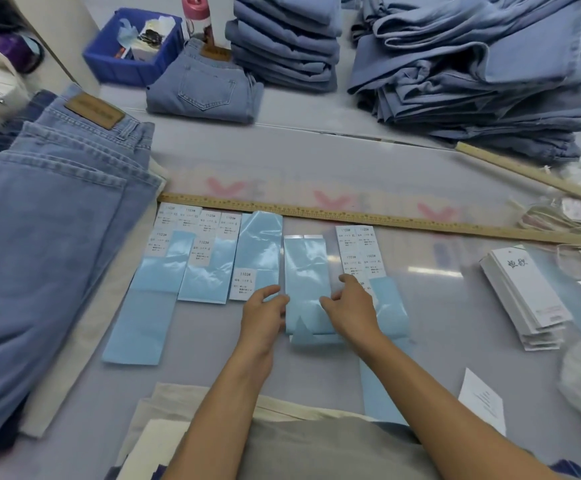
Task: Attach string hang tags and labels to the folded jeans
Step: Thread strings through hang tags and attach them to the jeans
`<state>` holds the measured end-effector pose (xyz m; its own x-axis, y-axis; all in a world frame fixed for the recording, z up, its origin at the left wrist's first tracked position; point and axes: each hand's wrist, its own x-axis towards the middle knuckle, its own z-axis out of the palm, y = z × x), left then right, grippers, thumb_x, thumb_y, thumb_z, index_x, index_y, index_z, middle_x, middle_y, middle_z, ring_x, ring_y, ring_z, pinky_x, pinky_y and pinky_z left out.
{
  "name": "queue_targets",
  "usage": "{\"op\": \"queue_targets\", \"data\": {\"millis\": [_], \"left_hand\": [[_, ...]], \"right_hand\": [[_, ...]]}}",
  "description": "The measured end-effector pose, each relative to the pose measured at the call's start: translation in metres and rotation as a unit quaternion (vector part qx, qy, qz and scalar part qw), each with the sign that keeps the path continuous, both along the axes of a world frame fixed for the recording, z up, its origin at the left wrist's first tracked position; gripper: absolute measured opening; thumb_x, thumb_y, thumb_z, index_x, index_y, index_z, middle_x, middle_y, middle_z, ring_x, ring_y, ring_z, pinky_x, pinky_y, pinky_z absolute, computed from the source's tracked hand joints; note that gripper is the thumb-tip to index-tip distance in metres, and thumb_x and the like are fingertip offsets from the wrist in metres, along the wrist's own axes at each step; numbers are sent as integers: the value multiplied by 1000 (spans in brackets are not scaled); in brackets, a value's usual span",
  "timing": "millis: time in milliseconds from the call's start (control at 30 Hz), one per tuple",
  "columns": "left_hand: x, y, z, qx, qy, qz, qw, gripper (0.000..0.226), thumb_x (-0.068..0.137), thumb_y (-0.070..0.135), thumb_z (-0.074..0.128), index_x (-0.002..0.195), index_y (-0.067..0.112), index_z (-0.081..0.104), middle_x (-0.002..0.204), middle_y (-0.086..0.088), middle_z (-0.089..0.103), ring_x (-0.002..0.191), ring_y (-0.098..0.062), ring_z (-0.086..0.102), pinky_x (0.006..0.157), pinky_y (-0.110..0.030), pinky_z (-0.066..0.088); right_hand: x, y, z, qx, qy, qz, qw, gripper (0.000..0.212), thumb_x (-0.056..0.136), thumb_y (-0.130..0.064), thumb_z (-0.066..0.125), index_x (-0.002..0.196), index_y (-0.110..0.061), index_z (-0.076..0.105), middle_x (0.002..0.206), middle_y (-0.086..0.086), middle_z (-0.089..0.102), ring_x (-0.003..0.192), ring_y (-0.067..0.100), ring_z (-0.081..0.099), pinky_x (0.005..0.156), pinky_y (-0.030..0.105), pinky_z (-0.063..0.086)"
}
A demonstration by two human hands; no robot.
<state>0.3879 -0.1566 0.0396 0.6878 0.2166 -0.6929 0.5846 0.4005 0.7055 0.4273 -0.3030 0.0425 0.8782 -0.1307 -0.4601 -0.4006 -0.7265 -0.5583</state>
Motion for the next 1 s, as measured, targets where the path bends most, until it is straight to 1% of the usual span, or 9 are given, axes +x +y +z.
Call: {"op": "queue_targets", "data": {"millis": [133, 233, 333, 467, 600, 700, 833, 933, 1000], "left_hand": [[-2, -2, -3, -10, 0, 16, 1000, 33, 94, 2, 62, 126, 7, 59, 111, -20, 73, 104, -35, 72, 88, -42, 58], [-6, -4, -5, -15, 3, 4, 1000, 36, 92, 0, 63, 127, 10, 58, 112, -20, 72, 101, -32, 73, 82, -38, 59], [-7, -5, -8, -23, 2, 8, 1000, 38, 91, -3, 63, 127, 9, 58, 112, -20, 71, 99, -30, 73, 81, -37, 62], [-9, -5, -13, 36, -27, -28, 999, 40, 90, -7, 64, 125, 12, 63, 103, -9, 69, 94, -23, 71, 86, -37, 59], [-16, -6, -15, 117, -65, -89, 987, 47, 88, -9, 60, 120, 26, 66, 107, 0, 68, 97, -10, 67, 72, -15, 54], [-20, -4, -15, 144, -83, -106, 980, 53, 84, -14, 58, 116, 27, 69, 106, 4, 71, 97, -7, 68, 68, -13, 52], [-22, -1, -13, 165, -106, -104, 975, 54, 81, -15, 61, 116, 25, 70, 110, 6, 69, 97, -1, 67, 68, -12, 51], [-25, -1, -13, 247, -136, -152, 947, 57, 80, -18, 55, 117, 22, 70, 116, 11, 60, 107, -3, 64, 75, -7, 50], [-26, 2, -16, 339, -167, -230, 897, 58, 80, -18, 58, 124, 18, 68, 126, 6, 55, 119, -16, 58, 92, -16, 50]], "right_hand": [[0, -4, 1, 59, 30, -50, 997, 30, 89, -11, 66, 117, -15, 60, 116, 4, 65, 110, 25, 62, 95, 40, 52], [1, -4, 2, 85, 30, -66, 994, 18, 85, -7, 67, 93, -20, 60, 101, 4, 69, 99, 27, 66, 88, 48, 57], [1, -5, 0, 96, 31, -74, 992, 21, 85, -6, 68, 104, -14, 63, 105, 5, 69, 100, 26, 65, 90, 47, 56], [-1, -7, -3, 104, 17, -77, 991, 28, 84, -7, 68, 109, -16, 59, 102, -2, 66, 96, 17, 63, 92, 40, 54], [-3, -10, -3, 125, 16, -58, 990, 30, 87, -8, 67, 113, -20, 56, 103, -4, 65, 93, 12, 62, 87, 33, 55], [-5, -15, -1, 151, 22, -27, 988, 34, 91, -14, 67, 121, -24, 55, 105, -6, 63, 92, 9, 61, 77, 23, 53], [-7, -20, 3, 167, 35, -38, 985, 47, 93, -14, 65, 137, -21, 51, 109, -3, 63, 97, 15, 63, 92, 35, 56], [-7, -27, 10, 64, -41, 99, 992, 48, 91, -27, 70, 135, -25, 50, 114, -8, 56, 100, 10, 58, 89, 29, 49], [-11, -32, 16, -43, -82, 251, 964, 50, 86, -42, 75, 129, -30, 52, 114, -9, 54, 105, 11, 54, 84, 29, 45]]}}
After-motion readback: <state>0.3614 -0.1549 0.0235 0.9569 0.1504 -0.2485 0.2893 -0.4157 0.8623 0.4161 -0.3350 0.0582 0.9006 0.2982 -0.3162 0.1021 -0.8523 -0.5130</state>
